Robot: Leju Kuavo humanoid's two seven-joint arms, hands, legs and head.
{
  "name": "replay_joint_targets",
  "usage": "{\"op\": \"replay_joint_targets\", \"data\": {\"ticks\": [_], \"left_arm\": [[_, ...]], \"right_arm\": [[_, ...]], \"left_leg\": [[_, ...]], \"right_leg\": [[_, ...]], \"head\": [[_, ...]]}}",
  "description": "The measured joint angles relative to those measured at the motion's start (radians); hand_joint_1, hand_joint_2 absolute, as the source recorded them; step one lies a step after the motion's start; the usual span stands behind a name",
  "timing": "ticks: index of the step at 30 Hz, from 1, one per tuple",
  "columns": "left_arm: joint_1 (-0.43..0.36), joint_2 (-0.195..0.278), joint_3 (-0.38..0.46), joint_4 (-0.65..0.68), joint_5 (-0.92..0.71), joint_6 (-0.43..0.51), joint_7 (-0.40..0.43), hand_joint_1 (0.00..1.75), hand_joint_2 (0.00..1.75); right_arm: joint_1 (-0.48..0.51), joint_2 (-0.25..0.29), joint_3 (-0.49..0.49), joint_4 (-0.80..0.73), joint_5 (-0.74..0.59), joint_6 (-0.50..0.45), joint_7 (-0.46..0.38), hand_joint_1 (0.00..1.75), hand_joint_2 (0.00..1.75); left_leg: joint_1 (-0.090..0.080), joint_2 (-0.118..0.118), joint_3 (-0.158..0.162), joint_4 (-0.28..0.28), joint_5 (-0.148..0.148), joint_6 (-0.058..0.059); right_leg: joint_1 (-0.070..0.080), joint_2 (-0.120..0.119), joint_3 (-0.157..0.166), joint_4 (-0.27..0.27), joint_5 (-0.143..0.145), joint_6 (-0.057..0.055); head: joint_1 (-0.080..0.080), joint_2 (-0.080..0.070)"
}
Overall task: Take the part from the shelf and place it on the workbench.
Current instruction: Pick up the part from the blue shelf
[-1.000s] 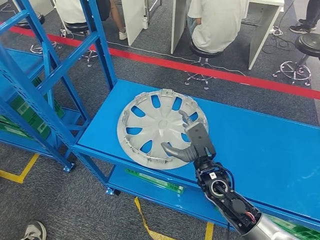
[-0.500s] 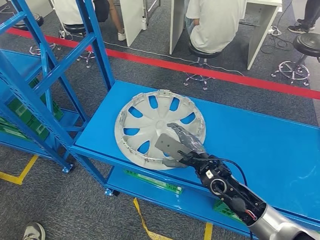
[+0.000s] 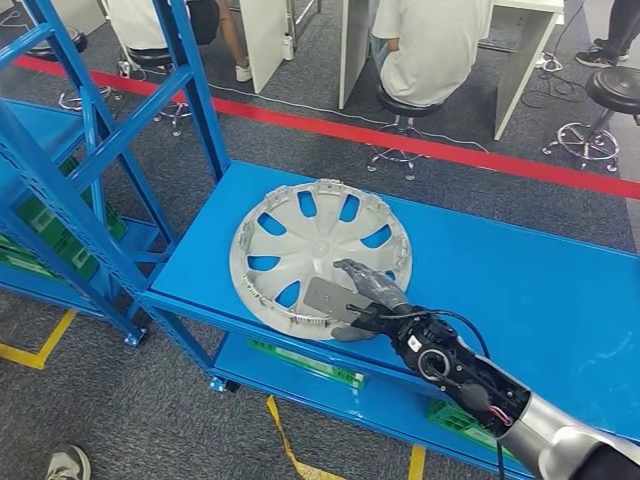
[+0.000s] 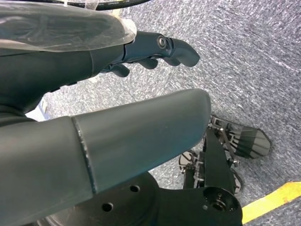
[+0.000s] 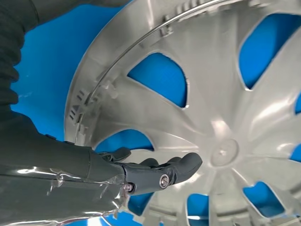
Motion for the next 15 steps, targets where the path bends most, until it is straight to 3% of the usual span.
{"op": "replay_joint_targets", "data": {"ticks": [8, 15], "left_arm": [[-0.003, 0.0, -0.009, 0.0, 0.0, 0.0, 0.009, 0.0, 0.0], [-0.009, -0.001, -0.02, 0.0, 0.005, -0.002, 0.01, 0.0, 0.0]], "right_arm": [[-0.023, -0.01, 0.019, 0.048, -0.019, 0.018, 0.012, 0.0, 1.75], [-0.07, -0.013, 0.036, 0.139, -0.035, 0.014, -0.037, 0.0, 1.75]], "left_leg": [[0.0, 0.0, 0.0, 0.0, 0.0, 0.0], [0.0, 0.0, 0.001, 0.0, 0.0, 0.0]], "right_leg": [[0.0, 0.0, -0.001, 0.0, 0.0, 0.0], [0.001, 0.0, 0.0, 0.0, 0.0, 0.0]], "head": [[-0.001, 0.0], [-0.001, 0.0]]}}
